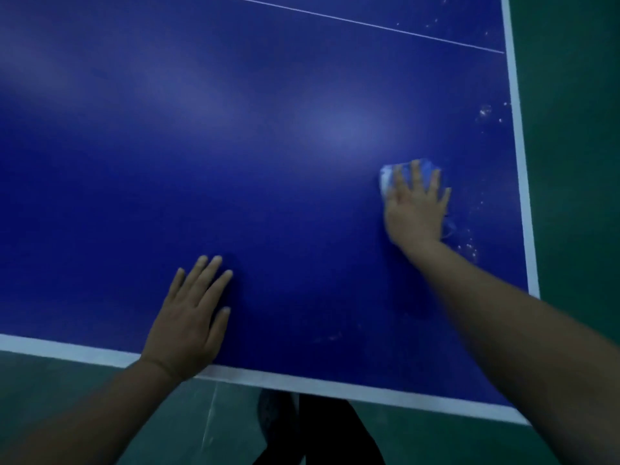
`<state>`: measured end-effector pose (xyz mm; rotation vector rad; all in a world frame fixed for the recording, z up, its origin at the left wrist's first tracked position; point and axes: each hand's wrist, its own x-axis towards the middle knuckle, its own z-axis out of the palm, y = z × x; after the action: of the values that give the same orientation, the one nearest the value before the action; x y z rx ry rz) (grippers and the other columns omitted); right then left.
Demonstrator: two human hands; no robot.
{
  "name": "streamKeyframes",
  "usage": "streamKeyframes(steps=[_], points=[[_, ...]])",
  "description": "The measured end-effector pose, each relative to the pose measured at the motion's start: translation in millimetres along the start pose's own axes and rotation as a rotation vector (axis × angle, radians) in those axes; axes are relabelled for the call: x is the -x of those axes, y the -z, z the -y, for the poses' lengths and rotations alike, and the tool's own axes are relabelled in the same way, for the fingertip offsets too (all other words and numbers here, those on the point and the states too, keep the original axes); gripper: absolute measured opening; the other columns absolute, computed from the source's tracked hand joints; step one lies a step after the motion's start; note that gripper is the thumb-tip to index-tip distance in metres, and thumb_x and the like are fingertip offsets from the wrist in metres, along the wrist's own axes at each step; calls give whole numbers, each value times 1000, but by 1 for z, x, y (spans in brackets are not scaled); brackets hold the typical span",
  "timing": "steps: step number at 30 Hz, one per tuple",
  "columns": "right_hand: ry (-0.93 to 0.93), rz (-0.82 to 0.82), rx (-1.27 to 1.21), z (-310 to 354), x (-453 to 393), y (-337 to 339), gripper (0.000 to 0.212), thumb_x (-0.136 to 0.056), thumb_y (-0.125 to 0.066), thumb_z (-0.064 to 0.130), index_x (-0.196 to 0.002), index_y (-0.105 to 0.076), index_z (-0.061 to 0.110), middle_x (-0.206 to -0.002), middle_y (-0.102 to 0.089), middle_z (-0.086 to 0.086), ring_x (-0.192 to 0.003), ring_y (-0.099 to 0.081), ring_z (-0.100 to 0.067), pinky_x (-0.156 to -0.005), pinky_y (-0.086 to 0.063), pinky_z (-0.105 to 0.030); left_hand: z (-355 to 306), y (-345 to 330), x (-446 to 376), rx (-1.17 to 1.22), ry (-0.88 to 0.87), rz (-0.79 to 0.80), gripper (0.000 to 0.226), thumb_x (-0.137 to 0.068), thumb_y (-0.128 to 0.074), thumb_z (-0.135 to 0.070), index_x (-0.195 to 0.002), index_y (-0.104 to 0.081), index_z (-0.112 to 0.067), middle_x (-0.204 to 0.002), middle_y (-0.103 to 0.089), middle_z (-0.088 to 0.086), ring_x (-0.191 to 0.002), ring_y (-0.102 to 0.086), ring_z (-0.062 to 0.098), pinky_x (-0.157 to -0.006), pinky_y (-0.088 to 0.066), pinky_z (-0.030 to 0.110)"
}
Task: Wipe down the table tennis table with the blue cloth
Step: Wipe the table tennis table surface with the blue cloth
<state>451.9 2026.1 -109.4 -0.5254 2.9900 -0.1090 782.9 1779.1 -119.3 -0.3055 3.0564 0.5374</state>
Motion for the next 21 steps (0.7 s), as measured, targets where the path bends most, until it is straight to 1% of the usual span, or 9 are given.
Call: streamKeyframes(steps=[3, 7, 8, 10, 13, 15, 16, 18, 21], points=[[471, -27, 32, 59, 79, -20, 55, -97, -39, 32, -152, -40, 25, -163, -29, -6, -148, -22, -45, -114, -21, -69, -2, -5, 18, -72, 83, 26, 60, -99, -32, -40, -149, -44, -9, -161, -31, 10, -153, -17, 25, -124, -5, 54], [1119, 146, 122, 48, 126, -21, 50, -103, -35, 45, -151, -39, 32, -163, -29, 2, -151, -21, -37, -120, -13, -59, 0, -8, 21, -76, 73, 34, 60, -100, -29, -40, -150, -43, -11, -162, -31, 10, -154, -15, 27, -124, -4, 52], [1135, 118, 181, 41, 111, -20, 50, -102, -36, 45, -150, -42, 30, -161, -33, 0, -148, -27, -40, -117, -19, -61, 1, -8, 20, -73, 69, 29, 60, -100, -28, -40, -151, -42, -11, -162, -30, 10, -154, -14, 27, -124, -5, 51], [900, 26, 182, 37, 72, -17, 53, -101, -34, 45, -149, -44, 26, -159, -37, -5, -144, -33, -45, -111, -28, -69, 2, -9, 18, -68, 61, 10, 60, -100, -28, -40, -151, -42, -10, -162, -29, 11, -154, -14, 27, -124, -6, 51], [417, 12, 29, 66, 38, -10, 54, -105, -19, 45, -157, -25, 33, -167, -14, 2, -154, -5, -35, -121, -8, -62, 3, -11, 20, -46, 60, -14, 60, -100, -28, -39, -152, -40, -10, -162, -29, 10, -154, -14, 27, -125, -4, 49], [437, 41, 49, 99, 41, -14, 52, -106, -24, 41, -158, -24, 33, -168, -11, 2, -154, -2, -36, -121, -4, -61, 4, -11, 21, -1, 73, -33, 60, -101, -27, -38, -153, -37, -9, -163, -29, 9, -154, -14, 24, -125, -2, 46], [588, 37, 80, 111, 51, -16, 52, -105, -28, 39, -157, -29, 31, -167, -17, -1, -152, -8, -40, -119, -9, -64, 4, -11, 21, 24, 72, -42, 60, -101, -27, -37, -153, -37, -8, -162, -30, 9, -154, -15, 23, -125, -2, 44], [1086, 89, 205, 110, 85, -24, 55, -99, -34, 41, -153, -38, 29, -165, -25, -4, -150, -15, -44, -117, -13, -67, 6, -11, 22, 45, 67, -55, 60, -101, -27, -36, -152, -39, -6, -161, -33, 10, -153, -17, 24, -125, -3, 43], [1623, 287, 298, 61, 131, -15, 52, -102, -40, 43, -154, -35, 36, -165, -21, 5, -154, -7, -33, -121, -4, -62, 8, -12, 21, 37, 60, -47, 60, -101, -26, -37, -151, -40, -7, -161, -32, 10, -153, -17, 24, -125, -3, 45]])
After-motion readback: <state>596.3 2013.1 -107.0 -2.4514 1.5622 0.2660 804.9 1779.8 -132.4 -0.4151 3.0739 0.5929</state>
